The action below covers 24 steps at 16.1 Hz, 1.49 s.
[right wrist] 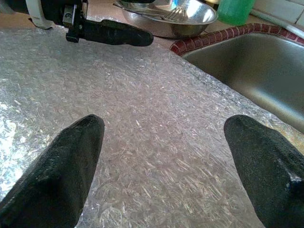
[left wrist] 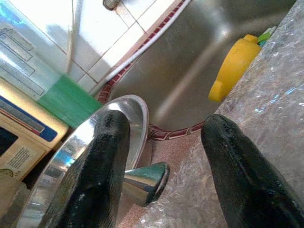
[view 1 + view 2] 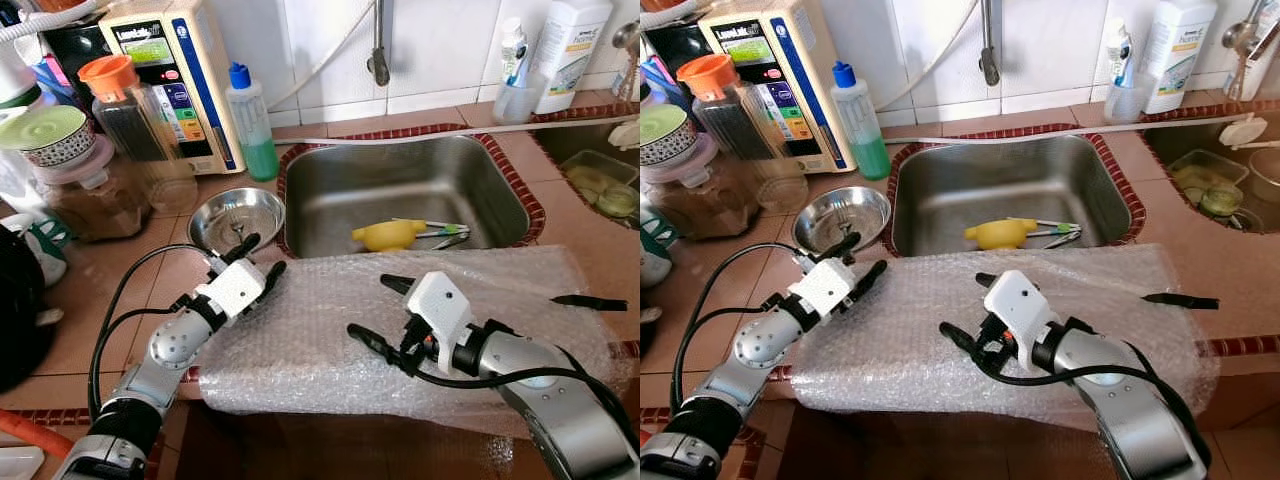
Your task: Kitchen organization
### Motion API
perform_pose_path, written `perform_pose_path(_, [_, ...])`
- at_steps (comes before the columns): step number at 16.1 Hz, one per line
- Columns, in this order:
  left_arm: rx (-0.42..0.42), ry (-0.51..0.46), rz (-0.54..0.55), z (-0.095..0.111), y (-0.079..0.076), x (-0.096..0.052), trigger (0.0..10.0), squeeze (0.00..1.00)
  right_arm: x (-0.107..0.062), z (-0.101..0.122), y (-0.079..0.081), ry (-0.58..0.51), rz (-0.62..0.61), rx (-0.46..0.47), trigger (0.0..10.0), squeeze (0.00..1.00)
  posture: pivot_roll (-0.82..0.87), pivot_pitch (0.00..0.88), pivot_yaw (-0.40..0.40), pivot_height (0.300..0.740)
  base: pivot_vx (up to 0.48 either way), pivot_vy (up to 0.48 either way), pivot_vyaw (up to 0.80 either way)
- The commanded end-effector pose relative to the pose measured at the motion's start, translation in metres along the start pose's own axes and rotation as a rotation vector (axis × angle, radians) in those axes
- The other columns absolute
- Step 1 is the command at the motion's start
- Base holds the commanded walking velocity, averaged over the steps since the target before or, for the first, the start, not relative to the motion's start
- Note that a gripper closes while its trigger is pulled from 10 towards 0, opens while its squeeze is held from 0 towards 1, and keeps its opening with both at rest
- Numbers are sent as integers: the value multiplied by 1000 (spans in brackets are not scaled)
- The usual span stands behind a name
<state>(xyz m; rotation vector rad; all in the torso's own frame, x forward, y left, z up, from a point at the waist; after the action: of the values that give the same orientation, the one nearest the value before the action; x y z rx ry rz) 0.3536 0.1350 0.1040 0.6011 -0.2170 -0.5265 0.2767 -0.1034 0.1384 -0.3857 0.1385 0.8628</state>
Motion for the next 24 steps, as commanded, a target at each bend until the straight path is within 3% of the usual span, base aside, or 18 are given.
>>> perform_pose_path(1, [23, 34, -8, -8, 3, -4, 0, 0, 0, 7, 1, -19, 2, -20, 10000, 0, -352, 114, 174, 740, 0, 0, 0])
perform_pose_path(14, [1, 23, -19, -9, 2, -4, 0, 0, 1, 12, 2, -38, -1, -31, 10000, 0, -349, 114, 180, 740, 0, 0, 0])
perform_pose_path(24, [-8, 20, -12, -9, 3, -5, 0, 0, 3, 25, -9, -92, -58, -51, 10000, 0, -346, 111, 179, 740, 0, 0, 0])
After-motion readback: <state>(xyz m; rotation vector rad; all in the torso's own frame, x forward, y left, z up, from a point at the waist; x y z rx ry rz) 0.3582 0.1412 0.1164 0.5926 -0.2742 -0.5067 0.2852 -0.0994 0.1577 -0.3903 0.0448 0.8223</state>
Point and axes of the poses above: a point about 5 cm out from each wrist's last joint towards the gripper, its own x axis pointing out of the wrist towards the gripper, its own z axis along the axis of the wrist's last joint, y = z × x, the point moved 4 cm from there along x, pointing out of the wrist towards the gripper
